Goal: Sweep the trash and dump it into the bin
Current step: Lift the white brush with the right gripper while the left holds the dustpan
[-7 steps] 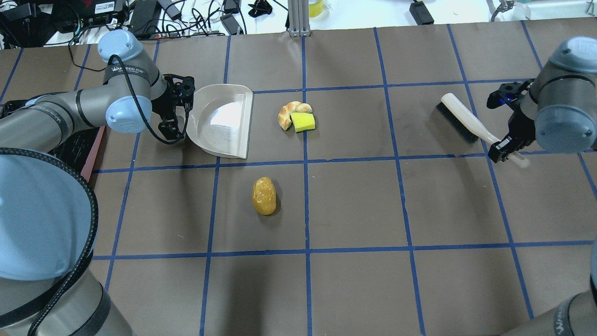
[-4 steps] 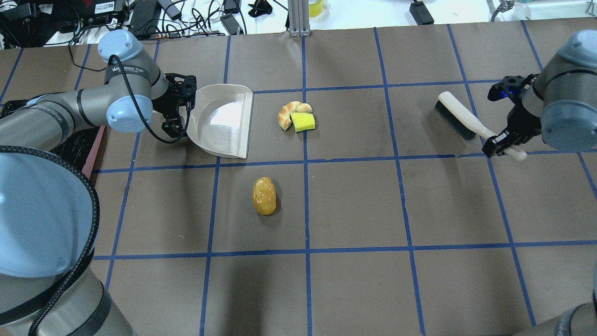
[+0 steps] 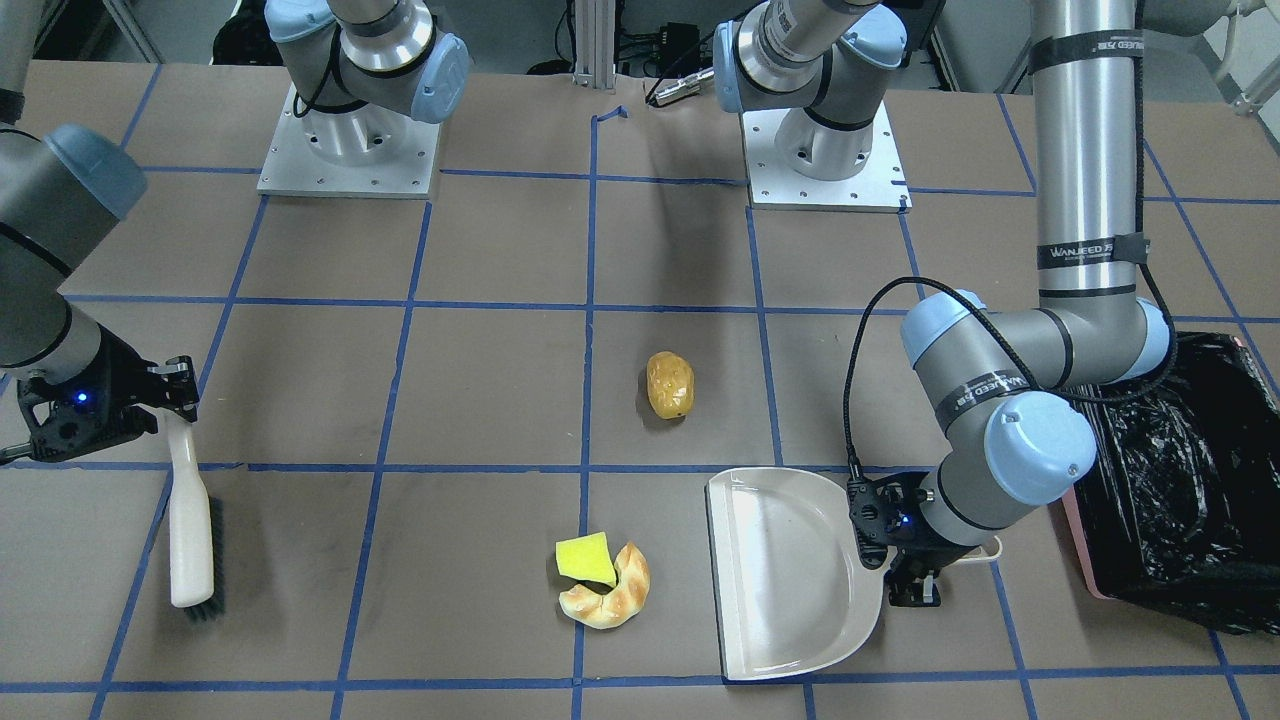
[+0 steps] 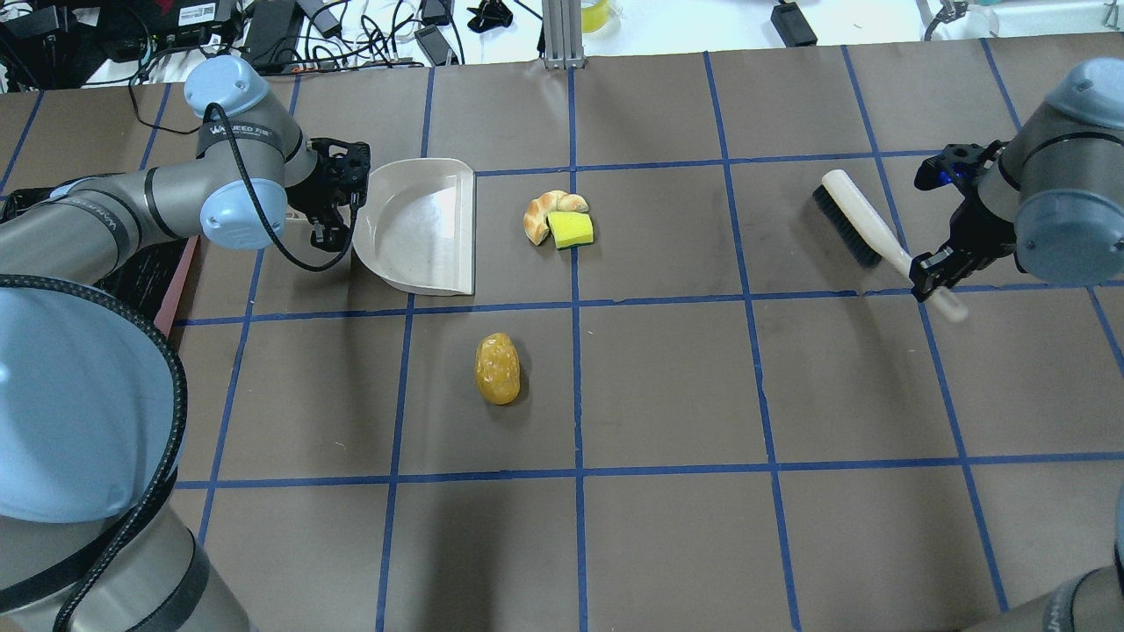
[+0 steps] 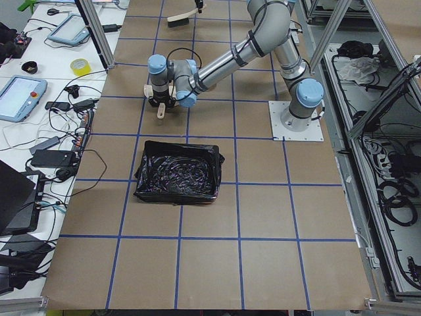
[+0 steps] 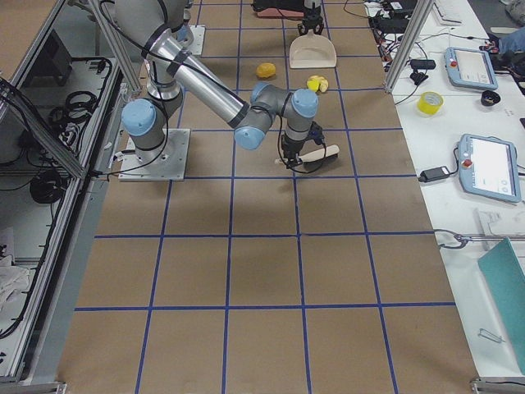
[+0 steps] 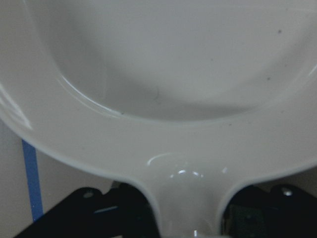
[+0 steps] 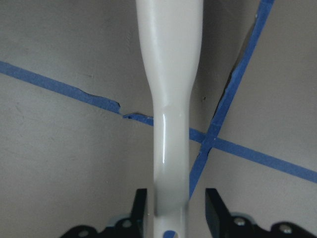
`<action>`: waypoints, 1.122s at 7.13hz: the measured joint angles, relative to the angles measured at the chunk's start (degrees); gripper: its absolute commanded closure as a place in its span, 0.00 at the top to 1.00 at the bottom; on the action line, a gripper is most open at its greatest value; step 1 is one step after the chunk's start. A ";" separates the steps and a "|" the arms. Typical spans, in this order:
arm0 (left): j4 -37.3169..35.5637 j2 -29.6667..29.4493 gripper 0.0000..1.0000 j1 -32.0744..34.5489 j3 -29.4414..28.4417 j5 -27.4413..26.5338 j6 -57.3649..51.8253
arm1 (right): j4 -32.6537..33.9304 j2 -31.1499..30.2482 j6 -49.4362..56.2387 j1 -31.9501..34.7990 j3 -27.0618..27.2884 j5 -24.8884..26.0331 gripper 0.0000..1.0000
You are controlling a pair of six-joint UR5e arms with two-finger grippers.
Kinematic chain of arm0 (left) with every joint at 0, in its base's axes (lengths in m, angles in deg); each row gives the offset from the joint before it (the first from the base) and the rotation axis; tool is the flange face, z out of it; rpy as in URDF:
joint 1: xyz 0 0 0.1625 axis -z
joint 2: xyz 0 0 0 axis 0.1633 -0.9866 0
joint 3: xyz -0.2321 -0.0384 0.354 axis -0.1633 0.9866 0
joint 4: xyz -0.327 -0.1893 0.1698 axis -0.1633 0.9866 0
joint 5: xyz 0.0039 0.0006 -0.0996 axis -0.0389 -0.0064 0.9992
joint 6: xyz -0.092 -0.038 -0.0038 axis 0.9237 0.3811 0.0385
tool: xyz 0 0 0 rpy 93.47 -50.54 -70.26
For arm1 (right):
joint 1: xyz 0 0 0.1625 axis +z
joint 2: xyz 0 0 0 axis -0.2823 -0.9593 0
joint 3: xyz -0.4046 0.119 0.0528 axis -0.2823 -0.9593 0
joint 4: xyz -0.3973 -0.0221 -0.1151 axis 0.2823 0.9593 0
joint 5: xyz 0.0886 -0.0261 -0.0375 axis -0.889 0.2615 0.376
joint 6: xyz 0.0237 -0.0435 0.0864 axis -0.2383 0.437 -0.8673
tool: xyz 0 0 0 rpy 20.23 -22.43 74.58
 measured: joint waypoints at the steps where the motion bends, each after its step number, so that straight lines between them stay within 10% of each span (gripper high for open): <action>1: 0.06 0.01 0.00 0.00 -0.03 0.00 0.09 | 0.02 0.22 0.05 -0.03 0.07 0.14 0.65; 4: 0.48 -0.01 0.00 0.11 -0.15 -0.31 0.42 | -0.55 0.68 0.07 -0.07 0.23 0.34 0.30; 5: 0.51 0.05 0.00 0.22 -0.22 -0.47 0.39 | -1.52 0.64 0.03 -0.07 0.11 0.43 0.00; 8: 0.66 0.68 0.00 1.16 -0.43 -0.97 0.41 | -3.14 0.11 0.10 -0.08 -0.54 2.96 0.00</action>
